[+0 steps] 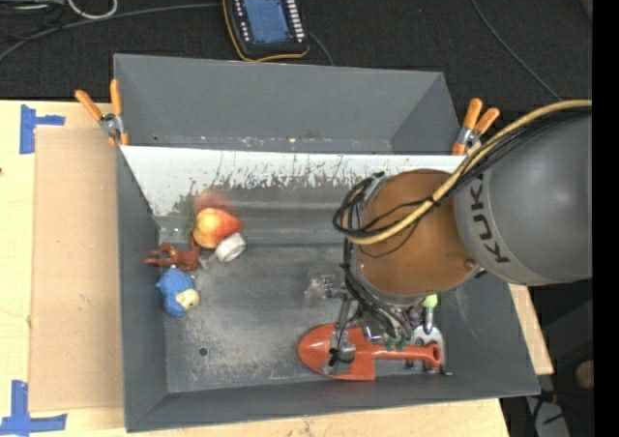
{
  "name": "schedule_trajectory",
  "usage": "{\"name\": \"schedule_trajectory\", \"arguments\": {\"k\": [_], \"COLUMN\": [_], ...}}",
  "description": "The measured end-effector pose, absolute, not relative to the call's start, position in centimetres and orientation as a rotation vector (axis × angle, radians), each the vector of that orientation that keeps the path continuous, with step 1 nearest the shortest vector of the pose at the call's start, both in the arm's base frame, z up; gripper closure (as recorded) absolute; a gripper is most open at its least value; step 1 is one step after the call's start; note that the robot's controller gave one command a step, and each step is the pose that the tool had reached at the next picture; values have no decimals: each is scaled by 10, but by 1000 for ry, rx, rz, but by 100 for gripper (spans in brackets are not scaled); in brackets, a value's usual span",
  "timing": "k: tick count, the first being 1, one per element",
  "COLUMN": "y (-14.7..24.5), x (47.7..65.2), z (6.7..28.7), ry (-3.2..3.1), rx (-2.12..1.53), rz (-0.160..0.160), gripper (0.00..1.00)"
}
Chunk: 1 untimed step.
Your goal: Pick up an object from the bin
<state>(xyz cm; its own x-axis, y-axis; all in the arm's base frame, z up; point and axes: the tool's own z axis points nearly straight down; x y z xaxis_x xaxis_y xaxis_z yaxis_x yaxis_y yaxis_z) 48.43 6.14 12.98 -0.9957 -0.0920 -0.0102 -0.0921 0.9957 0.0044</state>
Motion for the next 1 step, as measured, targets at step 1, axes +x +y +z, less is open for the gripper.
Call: {"name": "schedule_trajectory", "arguments": {"k": [1], "y": [1], "x": [488], "z": [99], "ry": [3142], "rx": [-67], "rz": [3], "gripper": [0]}}
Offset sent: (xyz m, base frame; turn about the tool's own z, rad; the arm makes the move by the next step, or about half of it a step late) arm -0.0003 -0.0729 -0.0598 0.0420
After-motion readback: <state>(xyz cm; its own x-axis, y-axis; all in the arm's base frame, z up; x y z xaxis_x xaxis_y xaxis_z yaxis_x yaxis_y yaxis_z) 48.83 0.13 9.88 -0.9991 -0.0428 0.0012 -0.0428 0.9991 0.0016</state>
